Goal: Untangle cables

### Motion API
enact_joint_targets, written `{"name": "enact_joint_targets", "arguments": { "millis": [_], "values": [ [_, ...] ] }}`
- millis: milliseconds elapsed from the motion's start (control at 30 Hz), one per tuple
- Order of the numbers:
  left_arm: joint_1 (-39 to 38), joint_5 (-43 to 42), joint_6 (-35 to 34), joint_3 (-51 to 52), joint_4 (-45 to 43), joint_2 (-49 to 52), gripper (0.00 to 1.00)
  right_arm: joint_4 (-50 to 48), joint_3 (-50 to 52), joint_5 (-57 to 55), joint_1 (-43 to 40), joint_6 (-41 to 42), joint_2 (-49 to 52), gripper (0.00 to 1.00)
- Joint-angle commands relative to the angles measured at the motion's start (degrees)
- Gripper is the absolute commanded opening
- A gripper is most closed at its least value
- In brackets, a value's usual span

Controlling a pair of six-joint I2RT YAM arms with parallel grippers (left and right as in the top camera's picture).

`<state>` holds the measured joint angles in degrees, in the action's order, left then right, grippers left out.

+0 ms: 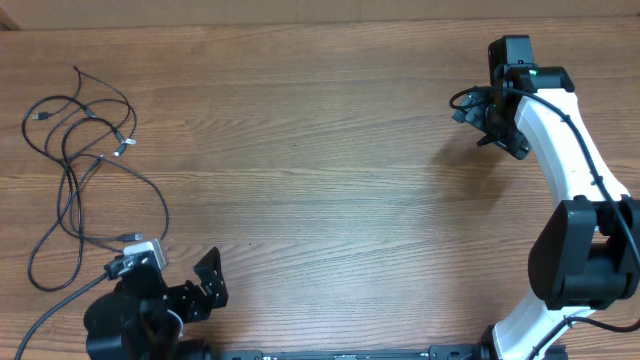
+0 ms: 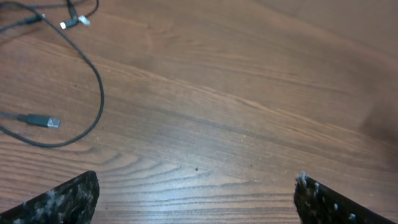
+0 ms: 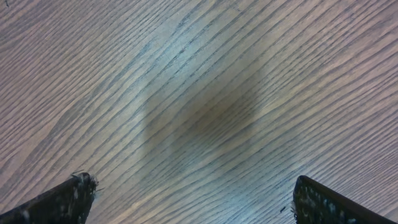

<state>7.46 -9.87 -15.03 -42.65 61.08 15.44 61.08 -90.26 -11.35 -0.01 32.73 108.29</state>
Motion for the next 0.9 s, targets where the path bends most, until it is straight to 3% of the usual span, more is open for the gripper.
{"name": "enact_joint_targets", "arguments": {
  "millis": [0,300,533,733,867],
  "values": [
    [-0.35,-0.07,-0.59,0.61,-0.26,-3.72,0.99,-0.20,0.31,-0.61,-0.07,-0.22,-0.87,1.00],
    [-0.35,-0.07,-0.59,6.12,-0.55,-11.80,0.99,-0.20,0.31,-0.61,-0.07,-0.22,-0.87,1.00],
    [-0.35,-0.09,-0.59,10.75,-6.78,-15.26,1.00,-0.20,0.31,-0.61,-0.07,-0.22,-0.85,1.00],
    [-0.35,-0.07,-0.57,10.78,-22.93,-15.26,0.99,-0.20,0.31,-0.61,-0.07,-0.22,-0.87,1.00],
    [-0.35,-0.09,-0.59,11.72,-39.85,-15.26,1.00,-0.20,0.31,-0.61,-0.07,-0.22,-0.85,1.00]
  ]
}}
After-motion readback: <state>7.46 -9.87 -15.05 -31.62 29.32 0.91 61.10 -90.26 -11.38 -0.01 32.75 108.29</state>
